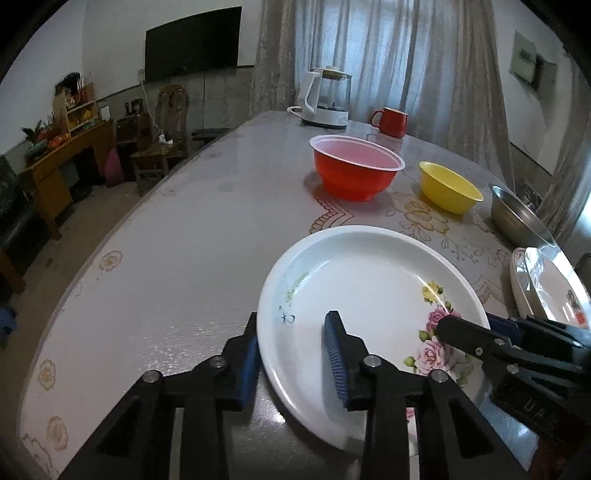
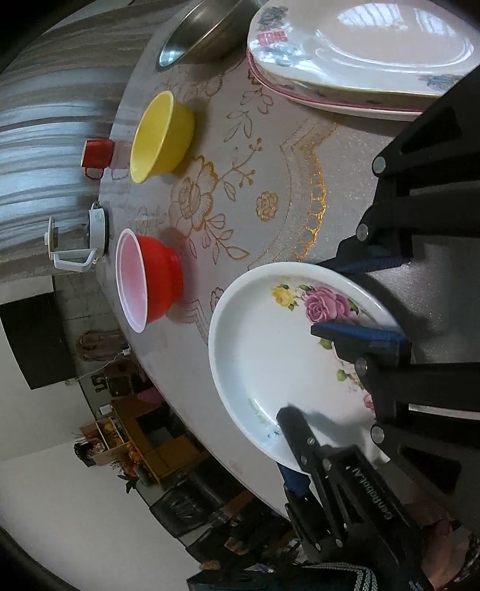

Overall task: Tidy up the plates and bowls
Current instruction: 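Lift the rose plate with the right gripper toward the plate stack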

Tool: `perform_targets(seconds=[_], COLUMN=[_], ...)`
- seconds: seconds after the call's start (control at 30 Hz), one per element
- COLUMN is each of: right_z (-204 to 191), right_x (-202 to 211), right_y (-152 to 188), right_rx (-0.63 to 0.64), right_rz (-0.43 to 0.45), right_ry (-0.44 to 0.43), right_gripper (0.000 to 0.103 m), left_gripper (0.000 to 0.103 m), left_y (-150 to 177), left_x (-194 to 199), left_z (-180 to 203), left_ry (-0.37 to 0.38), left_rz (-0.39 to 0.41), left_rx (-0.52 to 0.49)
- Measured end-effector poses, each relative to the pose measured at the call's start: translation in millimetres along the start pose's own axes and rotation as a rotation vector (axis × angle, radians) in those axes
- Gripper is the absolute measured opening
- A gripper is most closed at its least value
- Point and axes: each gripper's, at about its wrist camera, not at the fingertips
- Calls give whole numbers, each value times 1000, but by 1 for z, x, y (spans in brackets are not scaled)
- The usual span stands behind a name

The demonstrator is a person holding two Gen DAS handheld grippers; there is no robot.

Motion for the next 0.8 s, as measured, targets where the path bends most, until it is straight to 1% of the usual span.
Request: perform_targets(seconds=[0.1, 0.17, 0.23, 0.33, 0.5, 0.57, 0.8], right_z=[0, -1, -3, 1, 11, 17, 31], right_x=[2, 4, 8, 16, 34, 40, 67], right_y=[2, 4, 6, 8, 12, 13, 14], right_rx=[-2, 6, 14, 7, -5, -30, -66], right_rz=[6, 14, 23, 40, 74, 84, 129], right_ry=[3, 10, 11, 5, 13, 10, 6], right_gripper=[23, 23, 22, 19, 15, 14, 13], left_gripper=[33, 33, 33, 33, 33, 29, 29], left_y=[3, 4, 4, 6, 10, 9, 4], left_x=[4, 6, 8, 12, 20, 22, 35], left_z=[4, 4, 2, 3, 17, 22, 38], left_ry=[-26, -24, -12, 27, 73, 82, 108], left_rz=[11, 13, 11, 15, 49, 55, 90], left_rx=[-31, -20, 4, 30, 26, 28, 34])
Point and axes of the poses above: each gripper's, at about its wrist camera, not at the fingertips, and x roughly against the way its jaws point, z to its right, y to its underside, and after that the axes turned 1 degree about -x, right-handed
